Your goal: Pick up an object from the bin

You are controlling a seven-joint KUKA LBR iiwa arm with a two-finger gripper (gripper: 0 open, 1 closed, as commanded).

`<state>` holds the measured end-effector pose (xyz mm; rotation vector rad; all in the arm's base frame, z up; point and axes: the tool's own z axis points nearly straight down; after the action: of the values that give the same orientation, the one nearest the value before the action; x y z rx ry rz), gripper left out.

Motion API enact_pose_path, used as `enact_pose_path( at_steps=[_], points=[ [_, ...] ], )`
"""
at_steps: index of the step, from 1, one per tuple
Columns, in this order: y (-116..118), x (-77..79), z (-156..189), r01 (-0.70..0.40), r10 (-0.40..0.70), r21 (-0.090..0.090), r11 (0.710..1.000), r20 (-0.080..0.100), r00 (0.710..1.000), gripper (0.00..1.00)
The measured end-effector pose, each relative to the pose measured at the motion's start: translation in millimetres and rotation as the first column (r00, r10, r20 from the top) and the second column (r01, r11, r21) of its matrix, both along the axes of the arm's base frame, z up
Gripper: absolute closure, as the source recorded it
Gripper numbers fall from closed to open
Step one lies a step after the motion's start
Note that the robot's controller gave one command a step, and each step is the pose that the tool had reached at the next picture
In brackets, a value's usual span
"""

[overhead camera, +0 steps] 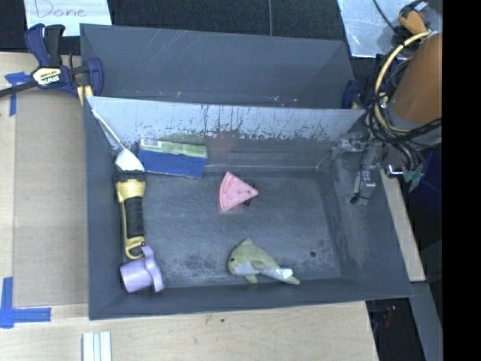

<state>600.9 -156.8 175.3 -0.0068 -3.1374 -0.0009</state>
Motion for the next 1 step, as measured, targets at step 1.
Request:
enact_pose_path(
  at_steps=[1],
  points=[
    [0.9,1.8,5.3,-0.004,0.004,-0.001,1.000,0.008,1.000,0.00]
  ],
)
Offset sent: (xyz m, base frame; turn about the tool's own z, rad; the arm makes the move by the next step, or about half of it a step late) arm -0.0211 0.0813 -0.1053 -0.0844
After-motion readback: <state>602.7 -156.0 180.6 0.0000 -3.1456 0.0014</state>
